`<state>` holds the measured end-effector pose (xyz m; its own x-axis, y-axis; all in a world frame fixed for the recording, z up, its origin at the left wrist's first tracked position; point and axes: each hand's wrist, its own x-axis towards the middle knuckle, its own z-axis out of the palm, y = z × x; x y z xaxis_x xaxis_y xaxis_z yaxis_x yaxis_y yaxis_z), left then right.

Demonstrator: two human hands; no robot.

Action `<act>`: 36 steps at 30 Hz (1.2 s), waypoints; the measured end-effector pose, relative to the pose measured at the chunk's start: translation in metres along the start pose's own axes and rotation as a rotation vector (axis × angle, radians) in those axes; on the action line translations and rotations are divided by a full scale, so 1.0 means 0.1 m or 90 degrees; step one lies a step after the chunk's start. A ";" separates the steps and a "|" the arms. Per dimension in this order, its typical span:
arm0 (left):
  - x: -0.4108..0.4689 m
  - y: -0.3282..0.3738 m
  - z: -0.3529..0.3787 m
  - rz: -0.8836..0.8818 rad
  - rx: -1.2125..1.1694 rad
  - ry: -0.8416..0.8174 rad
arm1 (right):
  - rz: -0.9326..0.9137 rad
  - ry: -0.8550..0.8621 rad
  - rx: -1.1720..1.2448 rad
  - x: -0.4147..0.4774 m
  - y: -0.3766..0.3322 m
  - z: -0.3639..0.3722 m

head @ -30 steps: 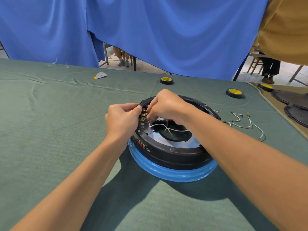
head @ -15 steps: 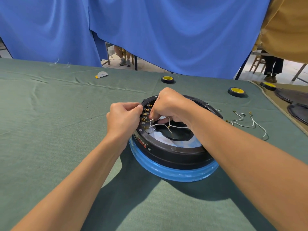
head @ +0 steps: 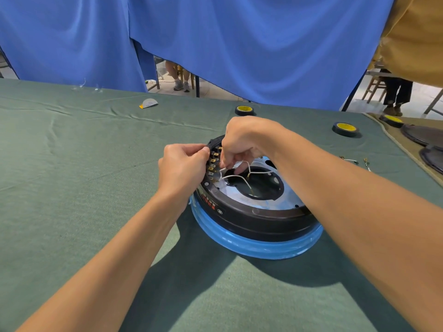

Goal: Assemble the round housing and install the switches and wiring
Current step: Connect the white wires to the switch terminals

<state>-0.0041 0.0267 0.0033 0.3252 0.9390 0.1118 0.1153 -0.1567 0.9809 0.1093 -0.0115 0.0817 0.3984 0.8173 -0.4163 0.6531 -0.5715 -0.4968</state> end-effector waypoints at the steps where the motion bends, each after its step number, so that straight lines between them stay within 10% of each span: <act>1: -0.01 0.00 0.00 0.002 0.003 0.001 | 0.000 0.000 -0.005 0.00 0.00 0.00; 25: -0.01 -0.01 0.02 -0.001 -0.027 0.007 | -0.011 0.125 -0.079 -0.08 0.07 0.14; 36: -0.03 0.01 0.01 -0.012 -0.028 -0.006 | 0.051 -0.010 0.037 0.01 -0.01 0.08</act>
<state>-0.0040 0.0230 0.0042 0.3318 0.9389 0.0916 0.0800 -0.1248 0.9890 0.1041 -0.0113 0.0757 0.4375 0.7683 -0.4672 0.5818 -0.6380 -0.5044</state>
